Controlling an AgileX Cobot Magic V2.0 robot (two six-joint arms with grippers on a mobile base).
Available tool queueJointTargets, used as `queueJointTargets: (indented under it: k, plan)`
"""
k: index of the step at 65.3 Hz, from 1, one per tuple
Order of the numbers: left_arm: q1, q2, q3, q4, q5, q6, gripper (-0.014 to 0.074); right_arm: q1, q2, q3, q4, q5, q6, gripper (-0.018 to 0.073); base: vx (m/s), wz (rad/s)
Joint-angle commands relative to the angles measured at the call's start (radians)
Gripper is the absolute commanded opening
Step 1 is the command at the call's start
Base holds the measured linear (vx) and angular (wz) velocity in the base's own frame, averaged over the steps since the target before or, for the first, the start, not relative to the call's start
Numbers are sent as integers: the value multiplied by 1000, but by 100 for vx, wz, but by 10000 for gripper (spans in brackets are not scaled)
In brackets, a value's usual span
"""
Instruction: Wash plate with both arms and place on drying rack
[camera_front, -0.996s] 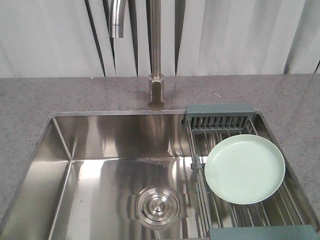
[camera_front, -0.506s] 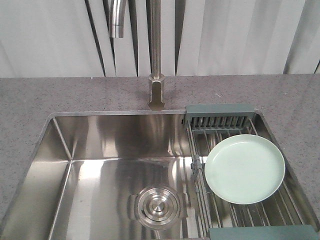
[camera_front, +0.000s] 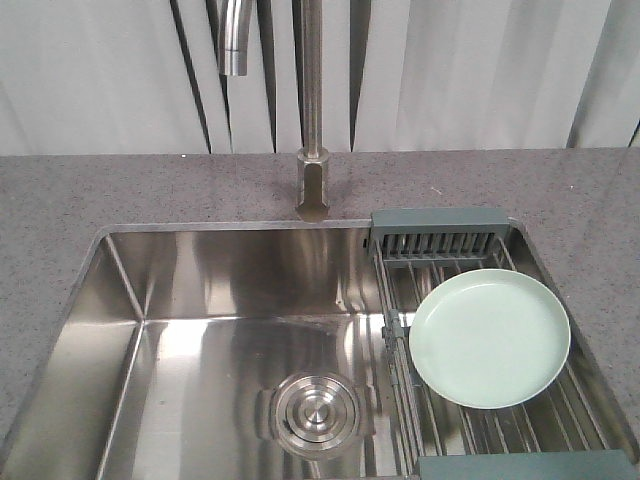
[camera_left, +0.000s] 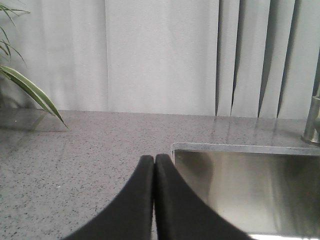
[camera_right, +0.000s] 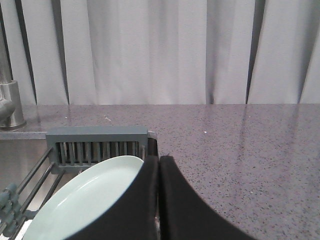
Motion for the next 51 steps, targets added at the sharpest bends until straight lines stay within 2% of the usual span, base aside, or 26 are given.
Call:
queueJointTargets:
  k: [1, 51]
  plan:
    - [3, -14, -21, -10, -79, 0, -6, -7, -4, 2, -67, -82, 58, -1, 0, 0]
    - [3, -14, -21, -10, -79, 0, -6, -7, -4, 2, -51, -82, 59, -1, 0, 0]
